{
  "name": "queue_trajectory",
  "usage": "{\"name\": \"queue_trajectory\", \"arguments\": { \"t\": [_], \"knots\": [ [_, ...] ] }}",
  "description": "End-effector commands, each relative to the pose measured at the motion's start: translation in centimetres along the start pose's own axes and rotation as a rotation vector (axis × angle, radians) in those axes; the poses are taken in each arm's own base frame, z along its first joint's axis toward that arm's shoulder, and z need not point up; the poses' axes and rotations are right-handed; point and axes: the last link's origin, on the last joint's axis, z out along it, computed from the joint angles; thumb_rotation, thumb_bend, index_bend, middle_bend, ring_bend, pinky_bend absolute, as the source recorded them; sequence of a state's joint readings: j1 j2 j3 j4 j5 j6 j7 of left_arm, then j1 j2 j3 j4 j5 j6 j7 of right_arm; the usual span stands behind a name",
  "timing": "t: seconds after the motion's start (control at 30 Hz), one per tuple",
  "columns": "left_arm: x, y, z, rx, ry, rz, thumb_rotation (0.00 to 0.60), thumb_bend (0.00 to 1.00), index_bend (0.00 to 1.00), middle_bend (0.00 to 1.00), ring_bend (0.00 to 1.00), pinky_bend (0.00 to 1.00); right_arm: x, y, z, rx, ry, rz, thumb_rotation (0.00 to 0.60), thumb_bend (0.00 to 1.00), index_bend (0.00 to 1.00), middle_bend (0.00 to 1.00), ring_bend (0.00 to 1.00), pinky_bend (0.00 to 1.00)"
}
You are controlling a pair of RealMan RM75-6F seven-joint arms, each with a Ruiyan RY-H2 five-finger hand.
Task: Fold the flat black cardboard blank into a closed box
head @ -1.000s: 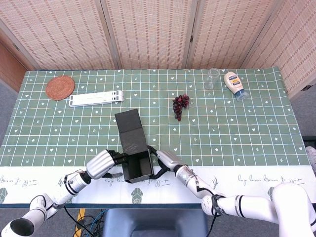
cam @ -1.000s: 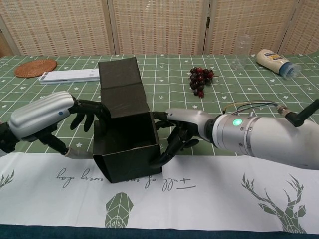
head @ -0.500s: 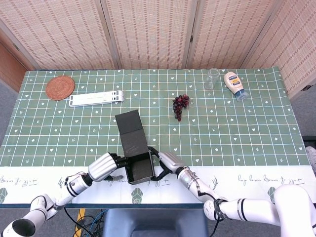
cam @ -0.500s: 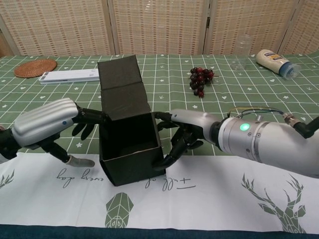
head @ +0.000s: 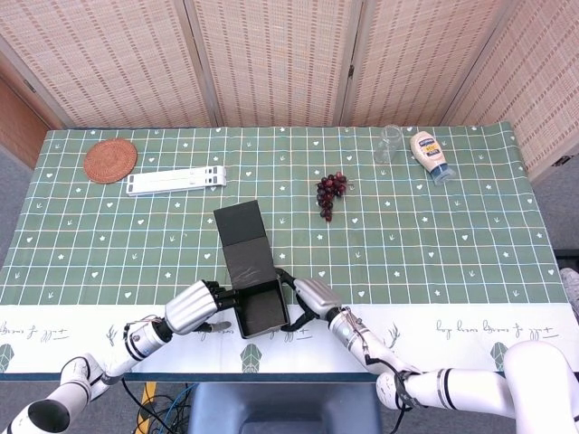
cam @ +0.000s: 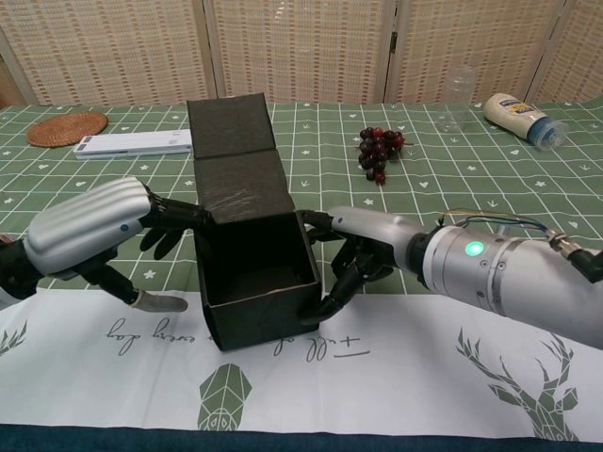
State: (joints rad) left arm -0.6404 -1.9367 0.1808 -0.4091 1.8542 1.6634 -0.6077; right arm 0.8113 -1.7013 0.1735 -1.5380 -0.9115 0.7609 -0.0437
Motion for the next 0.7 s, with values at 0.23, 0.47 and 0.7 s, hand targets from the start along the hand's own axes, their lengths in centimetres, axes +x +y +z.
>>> {"name": "queue_trajectory", "arguments": {
  "t": [0.23,0.47,0.7],
  "knots": [
    [0.2,-0.1,0.2,-0.012,0.027,-0.021,0.6,0.13,0.72,0.62,0.68,0.71,-0.2,0.1,0.0,0.001,0.001,0.01,0.6,0.46,0.0,0.24,0.81,1.0],
    [0.6,-0.9,-0.1,0.029,0.024,-0.032,0.6,0.13,0.56,0.53,0.66,0.71,0.1,0.2,0.2,-0.007,0.016,0.042,0.6,0.46,0.0,0.24,0.81,1.0],
    [1.7,-2.4,-0.9,0.128,0.065,-0.082,0.6,0.13,0.41,0.35,0.44,0.7,0.7,0.2,0.9,-0.032,0.064,0.124,0.6,0.46,0.0,0.24,0.81,1.0]
  ]
}}
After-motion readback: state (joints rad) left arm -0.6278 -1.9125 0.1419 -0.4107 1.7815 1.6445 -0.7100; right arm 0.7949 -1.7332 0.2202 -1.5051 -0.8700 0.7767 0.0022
